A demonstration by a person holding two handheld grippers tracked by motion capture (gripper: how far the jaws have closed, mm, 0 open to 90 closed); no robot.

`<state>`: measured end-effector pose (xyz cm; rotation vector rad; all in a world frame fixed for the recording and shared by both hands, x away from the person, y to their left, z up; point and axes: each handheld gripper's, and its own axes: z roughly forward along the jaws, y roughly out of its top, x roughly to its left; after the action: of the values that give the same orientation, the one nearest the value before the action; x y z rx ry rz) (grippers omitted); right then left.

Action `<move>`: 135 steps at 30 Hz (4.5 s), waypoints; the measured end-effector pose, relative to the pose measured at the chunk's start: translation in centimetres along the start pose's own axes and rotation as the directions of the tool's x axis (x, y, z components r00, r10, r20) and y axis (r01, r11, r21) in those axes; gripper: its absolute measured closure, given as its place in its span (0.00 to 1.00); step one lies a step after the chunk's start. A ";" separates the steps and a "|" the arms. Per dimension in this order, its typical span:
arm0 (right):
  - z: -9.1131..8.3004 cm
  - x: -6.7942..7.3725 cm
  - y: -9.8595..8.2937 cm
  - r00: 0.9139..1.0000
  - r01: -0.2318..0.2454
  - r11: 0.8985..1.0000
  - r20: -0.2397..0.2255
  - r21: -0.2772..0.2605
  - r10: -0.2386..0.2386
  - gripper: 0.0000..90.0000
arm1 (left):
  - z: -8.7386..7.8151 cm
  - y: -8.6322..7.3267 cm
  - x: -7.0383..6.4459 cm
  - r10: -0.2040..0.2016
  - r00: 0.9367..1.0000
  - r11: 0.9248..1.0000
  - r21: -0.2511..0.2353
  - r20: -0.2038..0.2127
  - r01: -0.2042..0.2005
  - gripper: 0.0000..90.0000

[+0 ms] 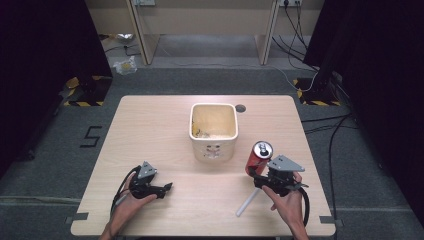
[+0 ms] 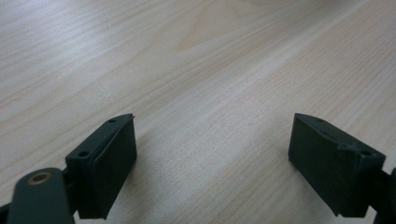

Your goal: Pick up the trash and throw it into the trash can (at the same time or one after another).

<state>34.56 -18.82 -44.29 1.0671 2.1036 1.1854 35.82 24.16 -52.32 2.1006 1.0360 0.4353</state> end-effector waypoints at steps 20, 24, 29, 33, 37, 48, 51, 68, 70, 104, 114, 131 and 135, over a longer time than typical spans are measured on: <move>0.1 -0.1 5.5 1.000 0.015 0.999 -0.017 -0.051 -0.016 0.38 | 0.0 0.0 0.0 -0.001 1.000 1.000 -0.003 -0.001 0.001 0.16; 0.2 -0.2 6.1 1.000 0.020 0.999 -0.021 -0.047 -0.021 0.38 | 0.0 0.0 0.0 -0.001 1.000 1.000 -0.002 0.000 0.001 0.16; 0.5 -0.3 7.1 0.999 0.020 0.999 -0.031 -0.049 -0.022 0.38 | 0.0 0.0 0.0 -0.001 1.000 1.000 -0.002 0.000 0.001 0.16; 0.5 -0.3 8.3 0.999 0.029 0.999 -0.040 -0.043 -0.031 0.38 | 0.0 0.0 0.0 0.000 1.000 1.000 -0.003 -0.001 0.000 0.16; 0.6 -0.4 9.3 0.998 0.033 0.999 -0.043 -0.042 -0.034 0.38 | 0.0 0.0 0.0 0.002 1.000 1.000 -0.002 -0.001 -0.002 0.16; 1.3 -0.6 12.0 0.997 0.023 0.999 -0.075 -0.045 -0.026 0.38 | 0.0 0.0 0.0 -0.002 1.000 1.000 -0.005 -0.001 0.002 0.16; 1.6 -0.6 12.5 0.996 0.026 0.999 -0.080 -0.047 -0.030 0.38 | 0.0 0.0 0.0 -0.001 1.000 1.000 -0.005 0.000 0.001 0.16; 6.6 1.0 16.0 0.990 0.048 0.999 -0.133 -0.015 -0.049 0.38 | 0.0 0.0 0.0 -0.002 1.000 1.000 -0.005 -0.001 0.002 0.16; 7.2 1.2 16.1 0.990 0.042 0.999 -0.138 -0.009 -0.043 0.38 | 0.0 0.0 0.0 -0.002 1.000 1.000 -0.005 -0.001 0.002 0.16; 13.6 4.6 16.0 0.970 0.082 0.985 -0.238 0.152 -0.044 0.38 | 0.0 0.0 0.0 -0.001 1.000 1.000 -0.006 -0.001 0.001 0.16; 14.0 4.8 15.8 0.964 0.082 0.982 -0.262 0.170 -0.035 0.36 | 0.0 0.0 0.0 -0.002 1.000 1.000 -0.004 0.000 0.002 0.16; 12.0 4.2 16.3 0.968 0.072 0.991 -0.248 0.113 -0.042 0.28 | 0.0 0.0 0.0 -0.001 1.000 1.000 -0.004 0.002 0.001 0.16; 10.7 3.6 16.5 0.972 0.068 0.994 -0.229 0.090 -0.046 0.26 | 0.0 0.0 0.0 0.000 1.000 1.000 -0.005 0.002 0.001 0.16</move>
<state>46.65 -5.55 -35.54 0.9436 2.3721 1.2380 35.82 24.14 -52.34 2.0963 1.0336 0.4352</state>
